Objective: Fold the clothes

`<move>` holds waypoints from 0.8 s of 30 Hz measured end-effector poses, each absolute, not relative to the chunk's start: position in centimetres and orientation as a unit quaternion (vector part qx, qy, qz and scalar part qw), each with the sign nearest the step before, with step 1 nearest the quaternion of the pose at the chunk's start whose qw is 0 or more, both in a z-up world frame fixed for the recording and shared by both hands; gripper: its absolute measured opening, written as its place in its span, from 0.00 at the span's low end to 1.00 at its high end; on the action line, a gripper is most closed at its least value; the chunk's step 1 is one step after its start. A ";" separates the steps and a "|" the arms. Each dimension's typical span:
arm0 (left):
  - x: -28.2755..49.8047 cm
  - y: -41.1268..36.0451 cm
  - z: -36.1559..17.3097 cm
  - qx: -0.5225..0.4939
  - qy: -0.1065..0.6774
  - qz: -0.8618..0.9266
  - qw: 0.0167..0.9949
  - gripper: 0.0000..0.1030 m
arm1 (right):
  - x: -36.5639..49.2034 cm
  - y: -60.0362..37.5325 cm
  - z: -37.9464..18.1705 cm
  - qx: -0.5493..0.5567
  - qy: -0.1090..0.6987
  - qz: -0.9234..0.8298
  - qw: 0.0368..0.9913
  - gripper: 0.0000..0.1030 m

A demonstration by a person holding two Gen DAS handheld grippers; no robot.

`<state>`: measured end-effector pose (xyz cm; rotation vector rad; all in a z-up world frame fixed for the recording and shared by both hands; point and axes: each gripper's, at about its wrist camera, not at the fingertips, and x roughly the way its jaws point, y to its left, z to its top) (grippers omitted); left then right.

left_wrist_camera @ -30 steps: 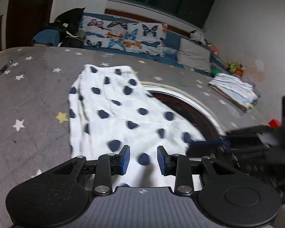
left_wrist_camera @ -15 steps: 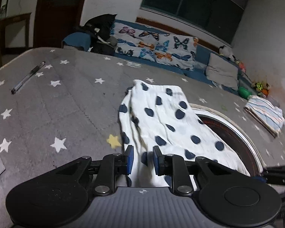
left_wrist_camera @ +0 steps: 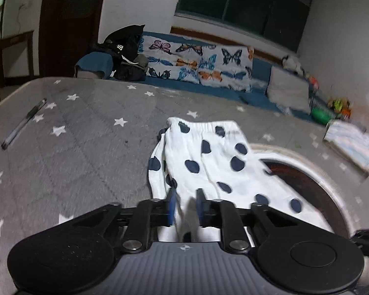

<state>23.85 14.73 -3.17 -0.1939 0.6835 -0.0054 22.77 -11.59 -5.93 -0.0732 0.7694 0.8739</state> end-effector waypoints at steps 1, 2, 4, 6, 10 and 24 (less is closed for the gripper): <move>24.2 14.8 -3.4 -0.088 0.337 0.002 0.937 0.12 | 22.7 -11.6 -6.0 -0.036 0.362 0.413 0.835 0.58; 24.5 14.8 -3.5 -0.081 0.340 0.007 0.937 0.12 | 22.7 -11.6 -6.0 -0.036 0.361 0.414 0.835 0.58; 25.1 14.9 -3.6 -0.079 0.343 0.011 0.936 0.12 | 22.7 -11.7 -6.0 -0.032 0.361 0.415 0.834 0.58; 25.7 15.2 -3.3 -0.088 0.343 0.011 0.935 0.13 | 22.7 -11.8 -6.0 -0.030 0.361 0.417 0.834 0.58; 27.1 15.2 -2.7 -0.084 0.329 0.007 0.940 0.17 | 22.7 -11.9 -6.1 -0.026 0.360 0.424 0.831 0.66; 33.4 15.4 -4.1 -0.068 0.344 0.003 0.937 0.49 | 22.5 -11.2 -5.7 -0.050 0.365 0.435 0.821 0.71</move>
